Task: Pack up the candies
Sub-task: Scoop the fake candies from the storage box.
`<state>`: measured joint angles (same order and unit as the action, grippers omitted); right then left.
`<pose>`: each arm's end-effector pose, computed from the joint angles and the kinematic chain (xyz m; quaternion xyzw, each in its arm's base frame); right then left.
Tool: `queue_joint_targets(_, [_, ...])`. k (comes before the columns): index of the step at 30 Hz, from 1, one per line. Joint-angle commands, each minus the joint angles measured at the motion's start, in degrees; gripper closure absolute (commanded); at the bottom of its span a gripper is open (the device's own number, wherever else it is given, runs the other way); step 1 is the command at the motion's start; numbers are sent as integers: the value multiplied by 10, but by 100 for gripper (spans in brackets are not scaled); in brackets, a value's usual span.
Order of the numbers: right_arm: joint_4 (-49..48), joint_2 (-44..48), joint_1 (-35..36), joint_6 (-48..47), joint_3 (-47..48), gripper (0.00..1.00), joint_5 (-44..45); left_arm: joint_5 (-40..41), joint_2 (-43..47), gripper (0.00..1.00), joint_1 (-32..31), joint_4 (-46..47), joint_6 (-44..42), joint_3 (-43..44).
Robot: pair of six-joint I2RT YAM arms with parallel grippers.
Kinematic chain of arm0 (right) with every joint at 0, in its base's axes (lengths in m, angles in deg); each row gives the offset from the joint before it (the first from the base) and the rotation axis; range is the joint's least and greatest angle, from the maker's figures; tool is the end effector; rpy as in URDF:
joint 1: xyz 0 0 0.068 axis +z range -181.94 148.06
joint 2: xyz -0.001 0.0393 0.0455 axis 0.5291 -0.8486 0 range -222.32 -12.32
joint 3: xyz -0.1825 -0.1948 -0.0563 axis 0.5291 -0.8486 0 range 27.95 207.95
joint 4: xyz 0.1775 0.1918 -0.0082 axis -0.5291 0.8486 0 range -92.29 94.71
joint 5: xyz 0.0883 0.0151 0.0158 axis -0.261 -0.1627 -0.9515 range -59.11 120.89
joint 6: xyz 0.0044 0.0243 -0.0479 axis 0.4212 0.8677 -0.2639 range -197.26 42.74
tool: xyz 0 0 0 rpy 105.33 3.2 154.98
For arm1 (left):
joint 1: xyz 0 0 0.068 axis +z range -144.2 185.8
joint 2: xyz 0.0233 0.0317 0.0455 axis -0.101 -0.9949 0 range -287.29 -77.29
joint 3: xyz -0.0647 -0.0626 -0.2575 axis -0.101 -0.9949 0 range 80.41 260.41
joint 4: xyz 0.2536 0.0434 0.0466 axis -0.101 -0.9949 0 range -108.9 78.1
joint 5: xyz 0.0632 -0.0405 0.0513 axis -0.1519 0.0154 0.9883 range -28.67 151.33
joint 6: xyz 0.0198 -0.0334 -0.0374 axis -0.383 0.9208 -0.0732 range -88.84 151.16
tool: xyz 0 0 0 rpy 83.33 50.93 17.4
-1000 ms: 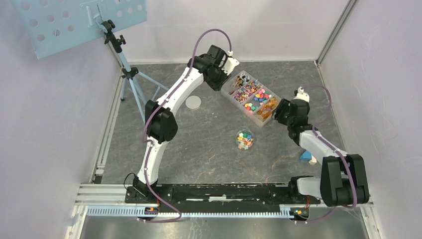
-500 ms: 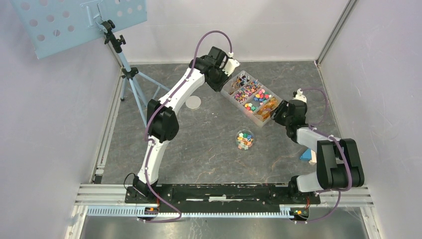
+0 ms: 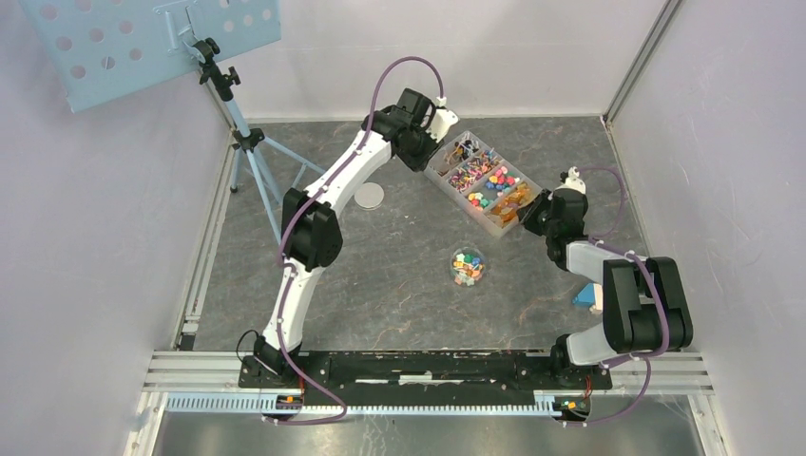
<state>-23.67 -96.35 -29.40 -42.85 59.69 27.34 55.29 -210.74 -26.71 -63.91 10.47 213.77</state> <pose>0.2835 0.0149 0.1628 0.2240 0.8403 0.1818 0.4590 0.4313 -0.2793 0.2784 0.4382 0.8369 -0.0830 0.3174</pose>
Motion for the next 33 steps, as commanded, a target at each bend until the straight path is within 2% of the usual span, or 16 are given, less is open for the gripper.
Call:
queue_joint_targets(1, [11, -18, 2, -17, 1, 79, -24, -22, -4, 98, 0, 74, -4, -17])
queue_joint_targets(7, [13, -20, 2, -39, 3, 85, -30, -26, 37, 98, 0, 116, 9, -104])
queue_joint_targets(11, [20, -23, 2, -59, 10, 90, -45, -16, 55, 98, 0, 117, 7, -130])
queue_joint_targets(20, [61, -1, 2, -129, 32, 92, -74, -10, 68, 98, -1, 108, 10, -110])
queue_joint_targets(33, [74, -1, 2, -149, 38, 92, -92, -7, 82, 98, 0, 26, 17, -66])
